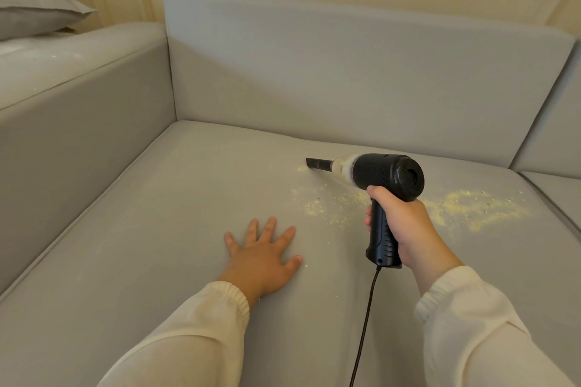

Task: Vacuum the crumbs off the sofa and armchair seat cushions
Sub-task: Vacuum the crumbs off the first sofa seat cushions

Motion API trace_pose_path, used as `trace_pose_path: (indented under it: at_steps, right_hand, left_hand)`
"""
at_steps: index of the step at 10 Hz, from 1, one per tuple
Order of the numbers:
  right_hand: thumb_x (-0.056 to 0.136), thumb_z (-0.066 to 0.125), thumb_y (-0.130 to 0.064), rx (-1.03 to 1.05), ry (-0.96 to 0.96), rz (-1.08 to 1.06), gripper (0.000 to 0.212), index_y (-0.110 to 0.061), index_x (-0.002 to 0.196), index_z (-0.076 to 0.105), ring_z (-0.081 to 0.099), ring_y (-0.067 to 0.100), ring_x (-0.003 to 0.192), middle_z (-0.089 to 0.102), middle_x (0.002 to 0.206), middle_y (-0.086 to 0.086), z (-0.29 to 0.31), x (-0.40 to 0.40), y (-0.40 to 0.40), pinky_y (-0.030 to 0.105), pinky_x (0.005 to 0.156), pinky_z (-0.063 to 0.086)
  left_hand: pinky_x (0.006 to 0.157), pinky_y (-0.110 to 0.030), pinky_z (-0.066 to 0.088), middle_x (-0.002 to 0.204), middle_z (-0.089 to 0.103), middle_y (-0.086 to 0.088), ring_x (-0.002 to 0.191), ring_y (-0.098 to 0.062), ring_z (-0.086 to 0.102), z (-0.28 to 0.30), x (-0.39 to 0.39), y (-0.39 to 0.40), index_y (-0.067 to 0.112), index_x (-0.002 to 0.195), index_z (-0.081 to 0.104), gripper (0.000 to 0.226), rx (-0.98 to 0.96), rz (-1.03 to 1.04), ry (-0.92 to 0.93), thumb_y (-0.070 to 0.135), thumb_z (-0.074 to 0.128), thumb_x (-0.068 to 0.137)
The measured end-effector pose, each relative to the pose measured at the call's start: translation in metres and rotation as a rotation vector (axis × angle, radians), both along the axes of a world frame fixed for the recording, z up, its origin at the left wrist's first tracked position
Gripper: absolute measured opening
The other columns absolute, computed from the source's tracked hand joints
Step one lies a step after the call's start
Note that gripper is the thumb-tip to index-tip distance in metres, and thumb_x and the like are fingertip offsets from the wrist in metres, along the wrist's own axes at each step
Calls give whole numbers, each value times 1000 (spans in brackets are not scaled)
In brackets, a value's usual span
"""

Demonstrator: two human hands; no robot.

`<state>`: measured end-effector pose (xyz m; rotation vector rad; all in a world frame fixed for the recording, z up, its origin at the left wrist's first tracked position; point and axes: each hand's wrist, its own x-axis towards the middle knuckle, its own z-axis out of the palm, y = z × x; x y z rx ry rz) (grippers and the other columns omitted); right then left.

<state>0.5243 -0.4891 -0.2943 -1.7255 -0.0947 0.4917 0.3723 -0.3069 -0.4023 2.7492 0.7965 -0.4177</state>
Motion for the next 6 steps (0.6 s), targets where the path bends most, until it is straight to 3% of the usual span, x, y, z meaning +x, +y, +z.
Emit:
trace_pose_path:
  at_steps: [2, 4, 5, 6]
  right_hand:
    - [89, 77, -30, -130, -146, 85, 18, -15, 98, 72, 76, 32, 78, 79, 88, 18, 23, -6, 1, 52, 86, 63]
    - [90, 77, -29, -143, -143, 172, 17, -15, 99, 73, 74, 25, 71, 78, 92, 19, 27, -22, 6, 48, 83, 63]
    - [90, 78, -29, -125, -157, 167, 16, -16, 96, 74, 74, 25, 71, 79, 86, 16, 26, -25, 9, 48, 83, 63]
    - [90, 78, -27, -52, -171, 15, 12, -17, 94, 71, 73, 26, 75, 75, 83, 12, 31, -18, 4, 45, 80, 63]
  left_hand:
    - [115, -76, -8, 172, -19, 12, 158, -28, -19, 2, -1, 0, 57, 159, -6, 71, -14, -3, 0, 78, 19, 96]
    - [115, -76, -8, 172, -19, 11, 158, -28, -19, 3, -1, 0, 56, 159, -7, 71, -10, -7, 3, 78, 19, 96]
    - [115, -76, -8, 172, -19, 12, 158, -28, -18, 2, -1, 0, 57, 159, -7, 71, -10, -4, 5, 78, 20, 96]
    - [116, -75, -9, 172, -19, 12, 158, -27, -18, 2, -2, 0, 57, 158, -7, 71, -4, -4, 2, 78, 20, 96]
